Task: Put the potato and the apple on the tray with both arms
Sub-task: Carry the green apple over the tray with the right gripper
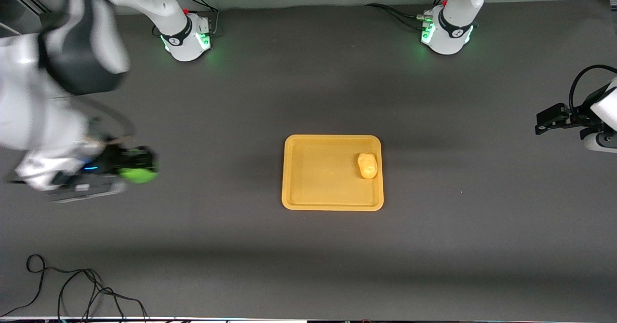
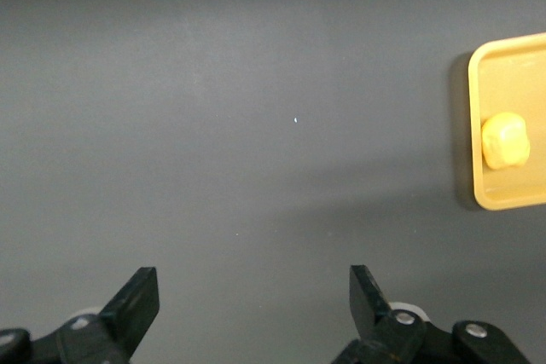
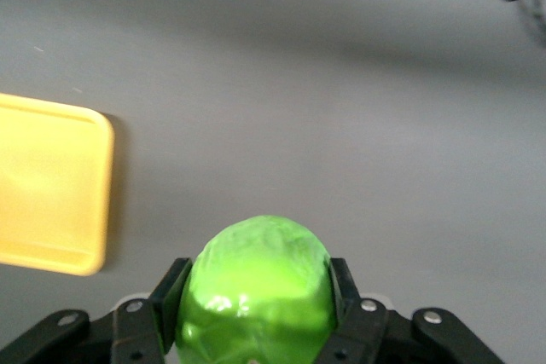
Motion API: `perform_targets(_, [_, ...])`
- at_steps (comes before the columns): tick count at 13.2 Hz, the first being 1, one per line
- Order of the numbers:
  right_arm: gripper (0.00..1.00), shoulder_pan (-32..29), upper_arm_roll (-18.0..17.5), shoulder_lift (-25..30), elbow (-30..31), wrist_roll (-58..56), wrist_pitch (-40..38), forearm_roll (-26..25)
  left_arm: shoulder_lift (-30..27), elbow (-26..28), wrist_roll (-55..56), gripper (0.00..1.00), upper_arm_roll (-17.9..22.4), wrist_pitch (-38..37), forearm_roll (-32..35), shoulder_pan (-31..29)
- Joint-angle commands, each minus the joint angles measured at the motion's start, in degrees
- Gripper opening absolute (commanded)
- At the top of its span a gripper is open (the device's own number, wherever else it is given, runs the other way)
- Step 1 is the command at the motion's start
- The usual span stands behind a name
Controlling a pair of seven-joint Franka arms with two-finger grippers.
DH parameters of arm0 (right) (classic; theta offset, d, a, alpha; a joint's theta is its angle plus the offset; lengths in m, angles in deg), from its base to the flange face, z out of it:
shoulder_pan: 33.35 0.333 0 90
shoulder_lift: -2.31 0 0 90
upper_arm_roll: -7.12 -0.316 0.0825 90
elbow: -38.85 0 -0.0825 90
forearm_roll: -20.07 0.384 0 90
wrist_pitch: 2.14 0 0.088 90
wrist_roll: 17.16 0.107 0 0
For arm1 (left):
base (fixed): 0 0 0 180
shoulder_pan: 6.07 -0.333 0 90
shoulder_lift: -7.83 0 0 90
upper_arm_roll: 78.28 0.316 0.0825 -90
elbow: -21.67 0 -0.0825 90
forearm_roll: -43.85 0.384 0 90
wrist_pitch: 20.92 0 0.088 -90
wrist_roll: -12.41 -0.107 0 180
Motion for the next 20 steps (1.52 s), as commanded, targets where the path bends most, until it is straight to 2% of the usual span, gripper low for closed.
perform_targets(1, [0.51, 8.69, 0.84, -7.52, -8.44, 12.44, -0.85, -0.42, -2.66, 2.86, -3.17, 0.99, 0.26, 0.32, 0.50, 0.09])
perform_targets(3, [0.52, 15.29, -0.30, -11.82, -12.13, 20.80, 0.03, -0.24, -2.83, 4.43, -3.17, 0.99, 0.26, 1.37, 0.50, 0.09])
perform_targets(6, [0.51, 16.81, -8.19, -16.76, -16.02, 30.92, 5.45, -0.42, -2.74, 4.44, -2.29, 0.99, 0.26, 3.48, 0.50, 0.00])
perform_targets(7, [0.51, 16.90, -9.26, -18.16, -16.02, 31.56, 7.66, -0.42, -2.66, 4.44, -2.29, 0.99, 0.26, 3.84, 0.50, 0.09])
perform_targets(13, [0.52, 16.99, -9.62, -31.78, -15.85, 31.56, 21.72, -0.50, -2.04, 3.83, -2.29, 1.00, 0.26, 5.51, 0.06, -0.09])
perform_targets(15, [0.52, 17.17, -9.71, -34.60, -15.85, 31.65, 25.06, -0.50, -1.95, 3.74, -1.42, 1.00, 0.26, 7.88, -0.30, -0.09])
perform_targets(20, [0.52, 18.57, -9.62, -38.47, -15.85, 32.88, 29.65, -0.59, -1.69, 3.83, -1.32, 1.00, 0.26, 7.53, -0.30, -0.09])
